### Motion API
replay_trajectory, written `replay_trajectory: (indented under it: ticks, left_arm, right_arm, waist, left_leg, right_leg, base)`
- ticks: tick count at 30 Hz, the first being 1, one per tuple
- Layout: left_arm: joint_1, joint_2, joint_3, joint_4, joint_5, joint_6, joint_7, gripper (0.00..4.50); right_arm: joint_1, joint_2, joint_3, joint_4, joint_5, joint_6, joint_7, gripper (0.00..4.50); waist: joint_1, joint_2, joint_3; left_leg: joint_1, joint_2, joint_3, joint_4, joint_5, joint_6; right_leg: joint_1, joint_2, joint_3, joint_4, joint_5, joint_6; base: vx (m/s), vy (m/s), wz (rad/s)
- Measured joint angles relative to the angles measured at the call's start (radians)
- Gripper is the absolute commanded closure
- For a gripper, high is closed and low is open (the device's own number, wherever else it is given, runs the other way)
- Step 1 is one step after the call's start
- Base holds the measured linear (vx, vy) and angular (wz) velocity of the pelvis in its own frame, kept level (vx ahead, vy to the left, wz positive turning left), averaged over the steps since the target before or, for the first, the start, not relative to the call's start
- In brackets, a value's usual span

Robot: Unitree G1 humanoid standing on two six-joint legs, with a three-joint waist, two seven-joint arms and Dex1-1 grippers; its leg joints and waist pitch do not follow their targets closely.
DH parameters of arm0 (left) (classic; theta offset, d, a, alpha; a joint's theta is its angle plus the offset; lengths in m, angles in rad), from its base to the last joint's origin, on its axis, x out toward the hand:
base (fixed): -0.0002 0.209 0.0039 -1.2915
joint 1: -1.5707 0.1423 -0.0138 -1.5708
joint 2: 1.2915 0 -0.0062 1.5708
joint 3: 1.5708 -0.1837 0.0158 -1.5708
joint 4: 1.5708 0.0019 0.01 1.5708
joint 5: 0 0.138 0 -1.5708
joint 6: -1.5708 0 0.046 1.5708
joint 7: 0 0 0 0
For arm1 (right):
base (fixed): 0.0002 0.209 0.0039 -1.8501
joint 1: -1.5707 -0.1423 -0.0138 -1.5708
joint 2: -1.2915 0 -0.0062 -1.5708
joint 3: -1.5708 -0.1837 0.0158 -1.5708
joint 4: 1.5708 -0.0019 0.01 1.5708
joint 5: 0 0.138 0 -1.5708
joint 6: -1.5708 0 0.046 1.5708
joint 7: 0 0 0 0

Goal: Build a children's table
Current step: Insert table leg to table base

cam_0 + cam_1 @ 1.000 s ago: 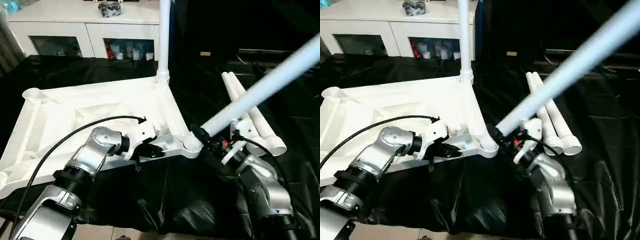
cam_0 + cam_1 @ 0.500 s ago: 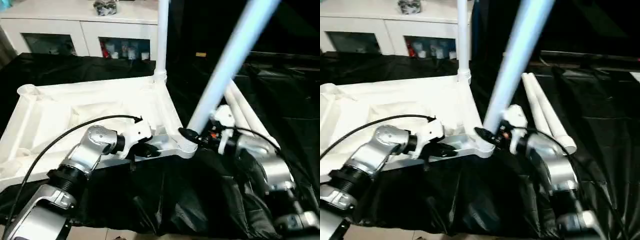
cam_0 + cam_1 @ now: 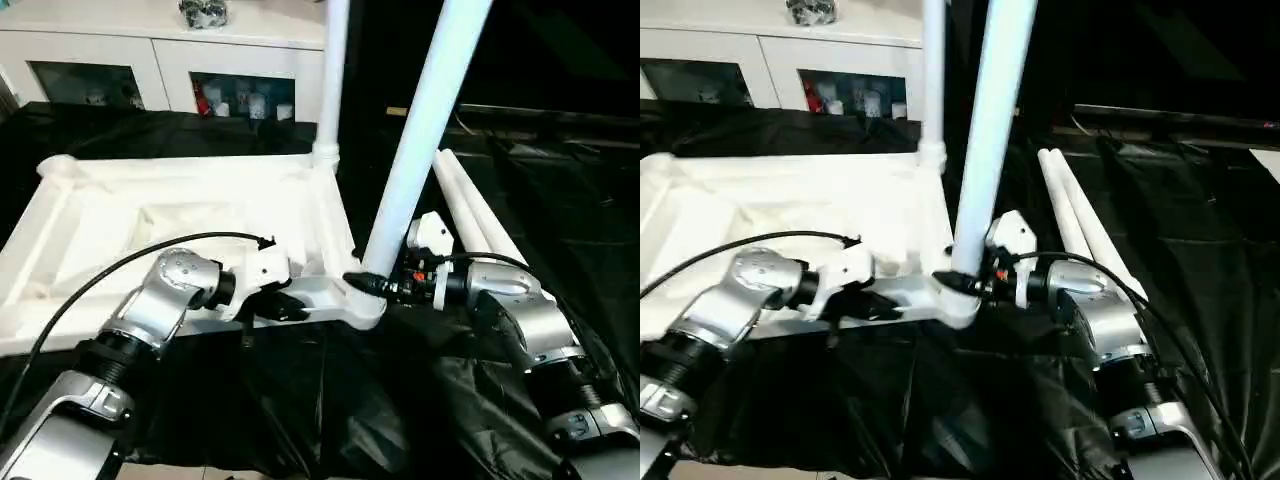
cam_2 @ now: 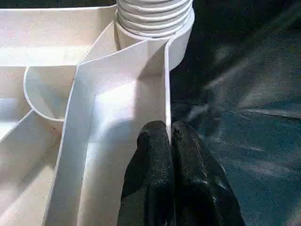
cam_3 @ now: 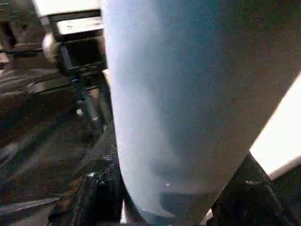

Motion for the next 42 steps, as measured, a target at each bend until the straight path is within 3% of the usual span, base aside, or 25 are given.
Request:
replay_trajectory:
  ticks: [9, 15, 23, 29, 34, 42]
  left_arm:
    - [-0.006, 0.018, -0.003, 0.023, -0.009, -0.03, -0.064, 4.5]
    - [-0.007, 0.021, 0.0, 0.027, -0.009, -0.005, -0.052, 4.5]
    - [-0.001, -0.005, 0.042, 0.016, 0.003, 0.106, 0.108, 4.5]
    - [0.0, -0.094, 0.069, -0.049, 0.038, 0.252, 0.302, 4.5]
    - [0.001, -0.157, 0.072, -0.106, 0.065, 0.342, 0.407, 4.5]
    - [0.002, -0.175, 0.071, -0.12, 0.079, 0.366, 0.45, 4.5]
  right_arm:
    - [0.016, -0.011, 0.019, -0.009, 0.01, -0.04, 0.096, 2.64]
    - [0.006, 0.025, 0.013, 0.041, 0.01, -0.065, 0.078, 2.64]
    - [-0.081, 0.145, -0.039, 0.215, -0.023, -0.099, -0.216, 2.64]
    - [-0.197, 0.23, -0.11, 0.383, -0.039, -0.098, -0.493, 2.64]
    - [-0.252, 0.266, -0.145, 0.464, -0.036, -0.095, -0.596, 2.64]
    - [-0.292, 0.283, -0.151, 0.515, -0.061, -0.102, -0.645, 2.64]
  waist:
    - [0.012, -0.004, -0.002]
    - [0.015, -0.013, -0.005]
    - [-0.004, -0.018, 0.001]
    - [-0.007, -0.022, 0.006]
    - [-0.002, -0.029, 0.006]
    - [-0.005, -0.03, 0.006]
  left_leg:
    - [0.0, 0.004, 0.002, 0.0, 0.0, 0.0]
    - [0.005, 0.006, 0.003, 0.0, 0.0, 0.0]
    - [0.015, 0.007, -0.002, -0.001, 0.003, -0.007]
    - [0.015, 0.009, -0.003, -0.003, 0.006, -0.011]
    - [0.015, 0.013, -0.003, -0.007, 0.008, -0.015]
    - [0.016, 0.014, -0.002, -0.01, 0.008, -0.015]
  right_leg:
    - [0.001, 0.0, -0.003, 0.0, -0.002, -0.003]
    - [0.003, 0.001, -0.004, 0.002, -0.002, -0.003]
    - [0.006, -0.003, -0.016, 0.001, -0.004, 0.0]
    - [0.005, -0.003, -0.022, 0.001, 0.0, -0.006]
    - [0.004, -0.001, -0.025, 0.002, 0.005, -0.015]
    - [0.004, 0.0, -0.026, 0.001, 0.004, -0.015]
  base:
    - [0.0, 0.0, 0.0]
    - [0.0, 0.0, 0.0]
    - [0.0, 0.0, 0.0]
    - [0.0, 0.0, 0.0]
    - [0.0, 0.0, 0.0]
    - [0.0, 0.0, 0.0]
